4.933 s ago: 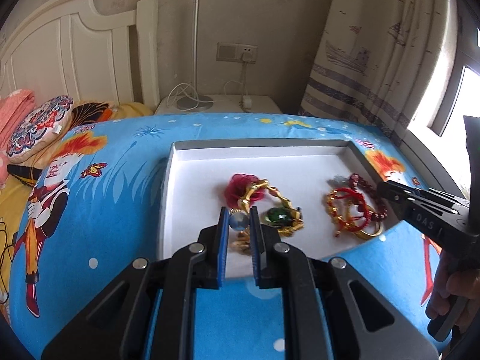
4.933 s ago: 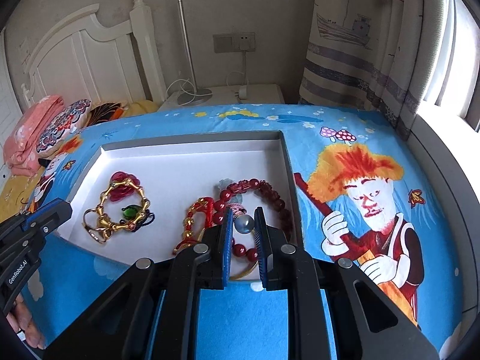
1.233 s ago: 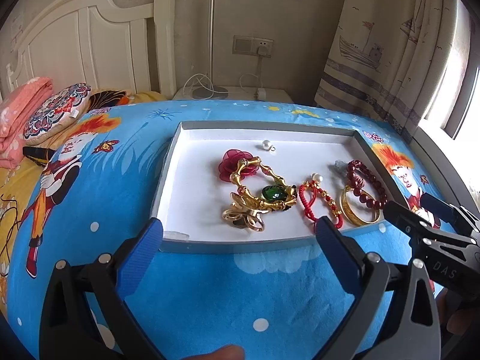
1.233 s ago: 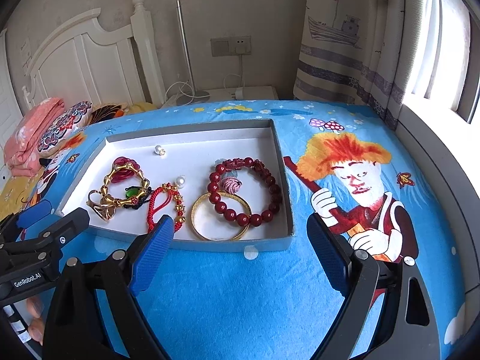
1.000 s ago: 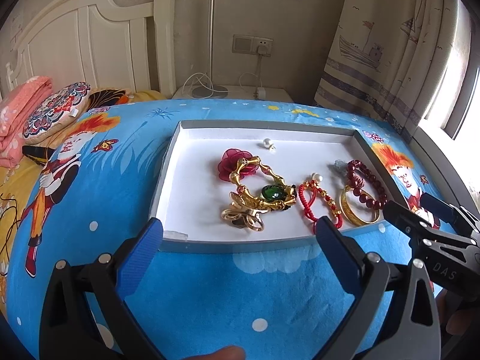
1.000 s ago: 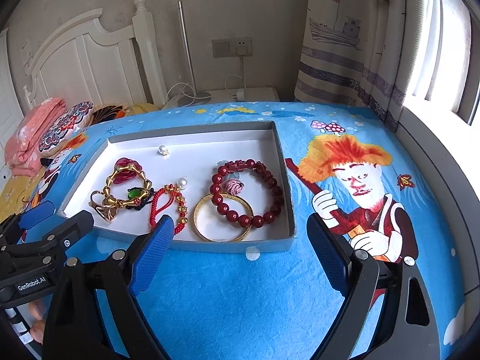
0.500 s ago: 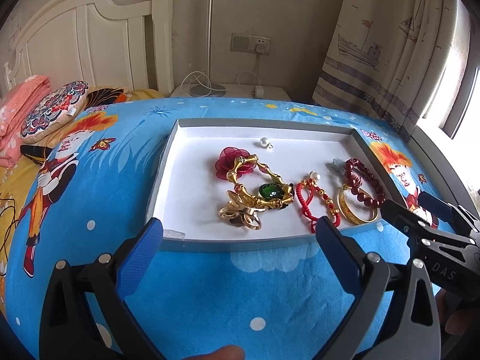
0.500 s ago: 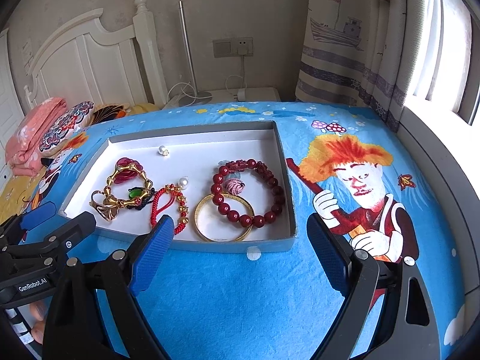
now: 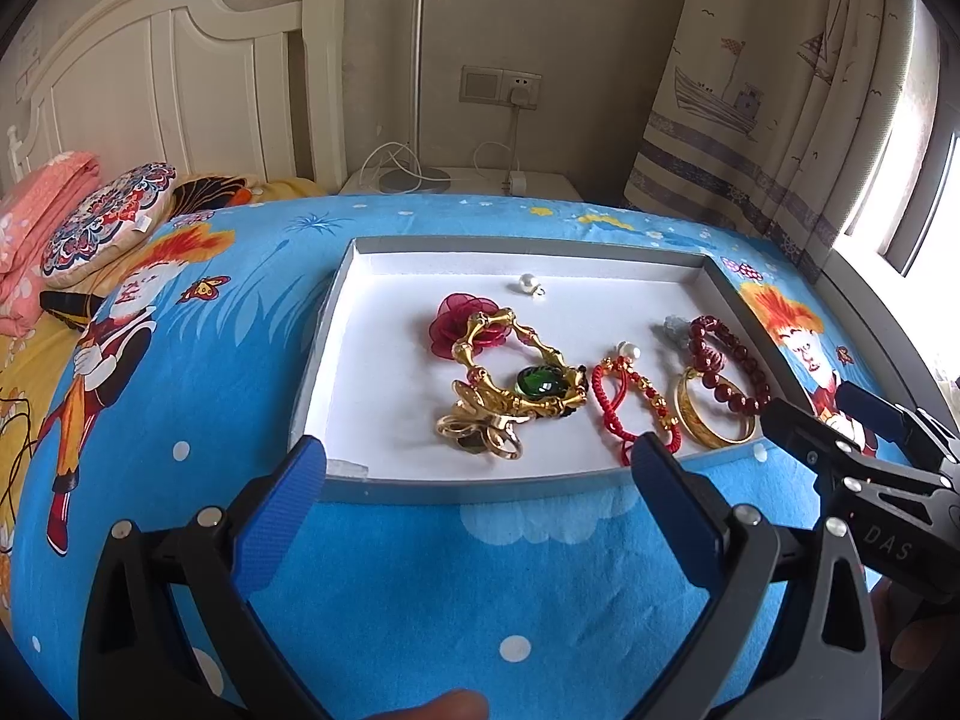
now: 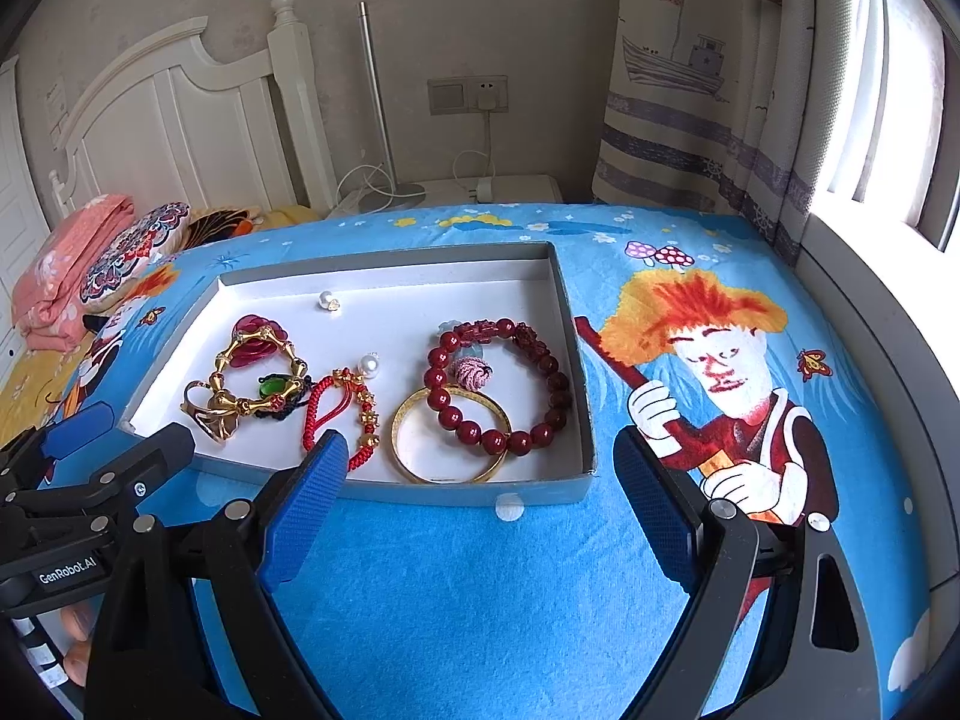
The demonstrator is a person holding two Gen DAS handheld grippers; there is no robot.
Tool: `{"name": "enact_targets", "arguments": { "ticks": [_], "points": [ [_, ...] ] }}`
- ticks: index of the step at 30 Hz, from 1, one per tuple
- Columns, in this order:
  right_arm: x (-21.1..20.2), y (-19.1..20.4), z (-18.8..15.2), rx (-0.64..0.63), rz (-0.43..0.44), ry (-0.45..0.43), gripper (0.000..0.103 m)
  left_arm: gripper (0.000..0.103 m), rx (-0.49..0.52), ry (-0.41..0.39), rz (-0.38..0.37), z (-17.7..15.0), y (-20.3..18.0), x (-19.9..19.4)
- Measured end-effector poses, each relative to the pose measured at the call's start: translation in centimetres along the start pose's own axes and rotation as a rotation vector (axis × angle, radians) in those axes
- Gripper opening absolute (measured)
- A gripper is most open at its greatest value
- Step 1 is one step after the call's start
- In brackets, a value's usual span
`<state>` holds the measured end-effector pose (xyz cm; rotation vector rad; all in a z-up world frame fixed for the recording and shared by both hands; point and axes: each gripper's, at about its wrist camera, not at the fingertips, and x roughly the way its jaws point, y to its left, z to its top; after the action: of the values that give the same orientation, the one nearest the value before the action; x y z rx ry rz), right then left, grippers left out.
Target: Organize jewelry
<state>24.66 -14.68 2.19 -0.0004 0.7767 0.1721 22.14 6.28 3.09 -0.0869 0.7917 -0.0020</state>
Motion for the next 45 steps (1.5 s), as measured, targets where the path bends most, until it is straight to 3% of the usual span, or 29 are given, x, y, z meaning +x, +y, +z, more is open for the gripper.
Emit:
{"name": "enact_targets", "arguments": {
  "ticks": [45],
  "points": [
    [0.07,0.05,-0.07,-0.001,0.001,0.002,0.084,0.098,0.003,-0.005,0.0,0.08,-0.41,-0.11]
  ]
}}
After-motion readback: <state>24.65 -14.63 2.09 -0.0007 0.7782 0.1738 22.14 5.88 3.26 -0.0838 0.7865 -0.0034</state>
